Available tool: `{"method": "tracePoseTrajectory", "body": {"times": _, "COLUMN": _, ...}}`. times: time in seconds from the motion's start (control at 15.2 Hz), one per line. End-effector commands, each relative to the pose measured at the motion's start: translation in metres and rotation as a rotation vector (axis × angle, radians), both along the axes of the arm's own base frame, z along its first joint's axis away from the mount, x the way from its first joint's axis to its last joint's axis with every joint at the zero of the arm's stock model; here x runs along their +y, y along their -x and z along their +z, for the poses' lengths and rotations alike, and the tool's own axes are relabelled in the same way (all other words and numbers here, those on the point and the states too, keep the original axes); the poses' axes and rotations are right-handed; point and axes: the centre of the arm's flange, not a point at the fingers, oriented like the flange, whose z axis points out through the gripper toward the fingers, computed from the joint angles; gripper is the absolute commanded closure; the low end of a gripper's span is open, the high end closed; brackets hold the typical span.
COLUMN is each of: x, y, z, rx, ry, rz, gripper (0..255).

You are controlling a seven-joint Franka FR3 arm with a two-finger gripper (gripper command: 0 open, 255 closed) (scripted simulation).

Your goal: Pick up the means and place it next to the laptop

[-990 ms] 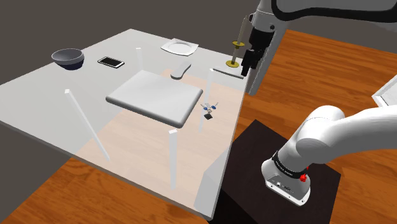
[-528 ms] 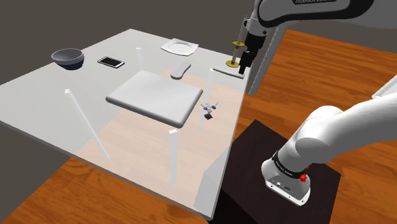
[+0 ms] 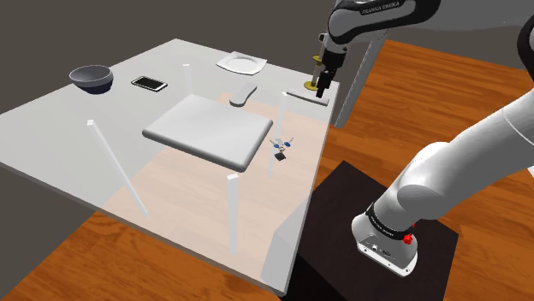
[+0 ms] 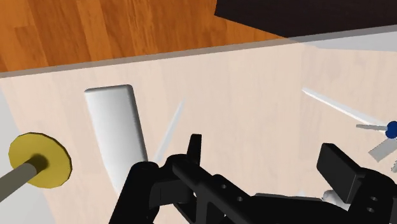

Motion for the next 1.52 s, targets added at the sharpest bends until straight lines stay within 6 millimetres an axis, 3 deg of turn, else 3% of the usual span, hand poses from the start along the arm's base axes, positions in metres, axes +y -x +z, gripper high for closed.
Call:
{"method": "tracePoseTrajectory", "body": {"times": 0.0, "x": -0.017, "y": -0.016, "z": -0.014, "rx": -0.003, "ry": 0.005, "rz": 0.023, "gripper": 0}}
{"method": "tracePoseTrajectory", "body": {"times": 0.86, "x": -0.121, "y": -0.124, "z": -0.089, "rx": -0.017, "ry": 0.027, "rz": 0.159, "gripper": 0}}
{"method": "tracePoseTrajectory", "body": {"times": 1.45, "x": -0.124, "y": -0.127, "z": -0.13, "rx": -0.018, "ry": 0.028, "rz": 0.162, "gripper": 0}}
